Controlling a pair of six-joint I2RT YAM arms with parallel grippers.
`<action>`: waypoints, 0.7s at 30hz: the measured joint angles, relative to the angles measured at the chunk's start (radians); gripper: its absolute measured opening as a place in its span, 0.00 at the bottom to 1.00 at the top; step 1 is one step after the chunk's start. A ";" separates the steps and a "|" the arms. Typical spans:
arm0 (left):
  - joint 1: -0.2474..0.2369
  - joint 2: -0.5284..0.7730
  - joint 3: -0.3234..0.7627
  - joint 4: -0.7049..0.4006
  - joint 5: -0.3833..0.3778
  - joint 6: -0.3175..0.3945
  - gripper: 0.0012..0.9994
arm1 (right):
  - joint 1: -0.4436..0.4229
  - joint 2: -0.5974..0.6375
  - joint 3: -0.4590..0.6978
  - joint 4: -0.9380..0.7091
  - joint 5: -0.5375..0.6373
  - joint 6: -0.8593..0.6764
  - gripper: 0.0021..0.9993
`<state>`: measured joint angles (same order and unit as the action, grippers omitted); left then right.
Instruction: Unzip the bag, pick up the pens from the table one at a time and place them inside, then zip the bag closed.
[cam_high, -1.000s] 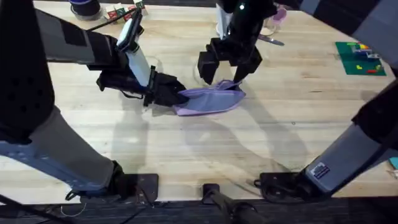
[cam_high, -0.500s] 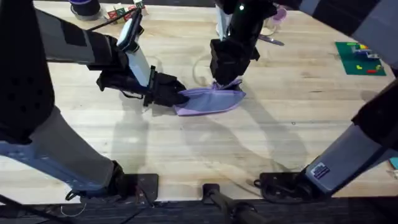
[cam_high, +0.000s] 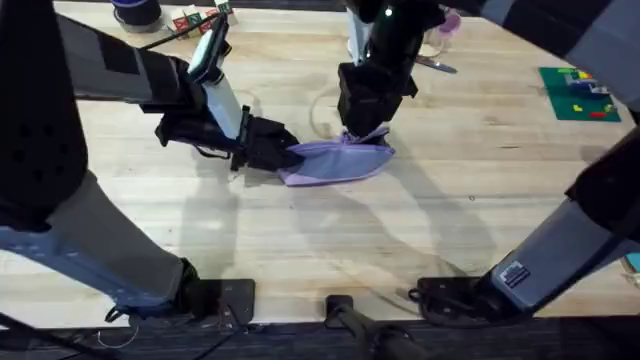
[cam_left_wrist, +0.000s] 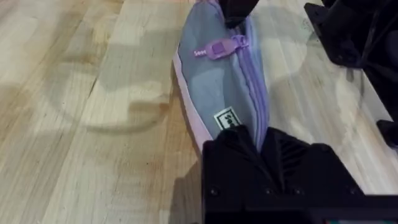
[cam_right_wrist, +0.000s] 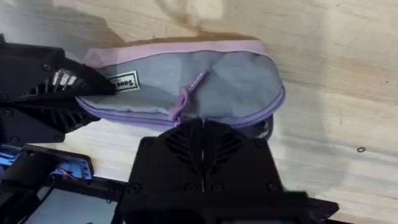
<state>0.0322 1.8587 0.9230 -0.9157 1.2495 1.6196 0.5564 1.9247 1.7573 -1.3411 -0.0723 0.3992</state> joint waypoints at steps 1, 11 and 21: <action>0.000 0.000 0.000 0.000 0.000 0.000 0.04 | 0.000 0.000 0.000 0.000 0.000 0.000 0.03; 0.000 0.000 0.000 0.000 0.000 0.000 0.04 | 0.000 0.007 0.071 -0.037 0.000 0.000 0.03; 0.000 0.000 0.000 0.000 0.000 0.000 0.04 | 0.000 0.008 0.299 -0.077 0.000 -0.027 0.90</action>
<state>0.0322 1.8587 0.9230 -0.9157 1.2495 1.6196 0.5564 1.9331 2.0565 -1.4178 -0.0725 0.3727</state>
